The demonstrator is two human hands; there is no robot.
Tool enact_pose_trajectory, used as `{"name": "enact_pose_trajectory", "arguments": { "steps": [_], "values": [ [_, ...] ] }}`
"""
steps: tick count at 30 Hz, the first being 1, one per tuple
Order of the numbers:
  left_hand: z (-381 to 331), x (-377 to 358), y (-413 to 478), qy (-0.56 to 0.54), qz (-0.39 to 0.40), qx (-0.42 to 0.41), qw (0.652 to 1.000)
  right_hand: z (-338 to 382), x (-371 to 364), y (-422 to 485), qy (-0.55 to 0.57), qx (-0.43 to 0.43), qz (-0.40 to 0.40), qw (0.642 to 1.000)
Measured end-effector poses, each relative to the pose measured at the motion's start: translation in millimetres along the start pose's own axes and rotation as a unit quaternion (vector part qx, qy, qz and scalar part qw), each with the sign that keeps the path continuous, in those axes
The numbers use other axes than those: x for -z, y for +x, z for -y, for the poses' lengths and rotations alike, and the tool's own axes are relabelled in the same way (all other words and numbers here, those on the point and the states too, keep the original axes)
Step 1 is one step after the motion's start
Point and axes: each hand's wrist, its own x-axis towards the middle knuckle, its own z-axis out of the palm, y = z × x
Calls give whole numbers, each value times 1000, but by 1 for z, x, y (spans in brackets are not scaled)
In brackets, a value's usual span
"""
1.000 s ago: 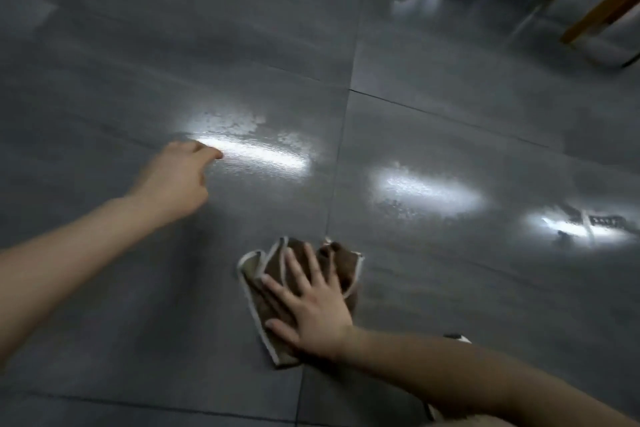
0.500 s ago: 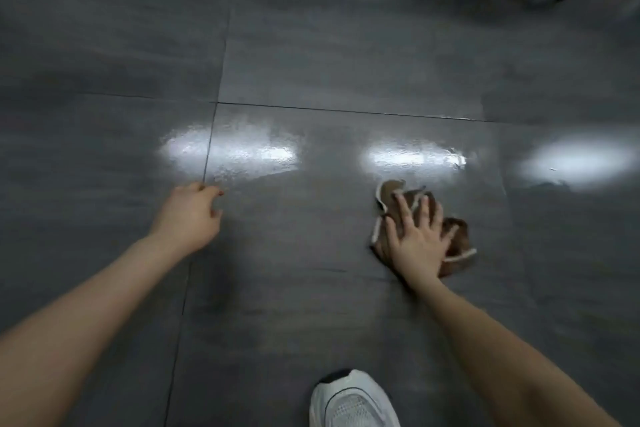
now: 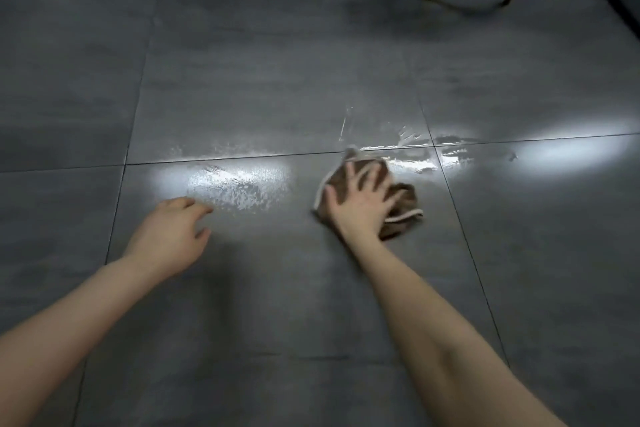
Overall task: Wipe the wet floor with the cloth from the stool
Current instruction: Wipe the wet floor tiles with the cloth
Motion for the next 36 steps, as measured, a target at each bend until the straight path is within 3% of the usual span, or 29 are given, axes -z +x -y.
{"name": "enact_pose_trajectory", "arguments": {
  "steps": [2,5,7,8,10,12,13,15,16,18,20,22,24,28,31,33,34,36],
  "values": [
    [-3,9,13,10,0,9,1000,53,-13,-26,9,189,12,982],
    [-8,26,34,8,-8,21,1000,75,-28,-65,-27,418,58,906],
    [-8,36,44,4,-9,28,1000,46,-26,-58,-45,491,22,870],
    [-5,41,49,2,-6,34,999,21,-23,-47,-53,484,0,874],
    [4,52,57,7,8,42,999,-39,-13,-22,-57,358,-30,932],
    [17,65,66,39,23,16,999,-103,4,1,-36,117,-42,992],
    [24,71,71,68,34,-13,997,-126,12,10,-20,-19,-36,999],
    [38,84,82,132,52,-69,988,-138,24,31,26,-246,4,969],
    [46,88,89,154,52,-89,983,-129,29,45,46,-311,14,949],
    [64,93,102,170,54,-97,979,-88,34,78,64,-343,10,937],
    [83,91,114,148,60,-61,985,-27,31,109,47,-272,13,961],
    [104,85,123,91,46,16,995,55,22,123,18,-117,6,993],
    [125,74,128,43,43,91,994,143,7,106,14,67,0,998],
    [164,46,132,17,90,171,981,259,-24,26,15,357,49,933],
    [183,38,138,-3,89,195,977,243,-33,13,-22,497,52,866],
    [192,39,144,-10,110,209,972,196,-28,25,-63,531,48,844],
    [196,41,148,-11,124,211,970,169,-22,33,-81,514,49,853],
    [201,47,159,-20,143,210,967,123,-3,51,-113,400,71,907]
  ]
}}
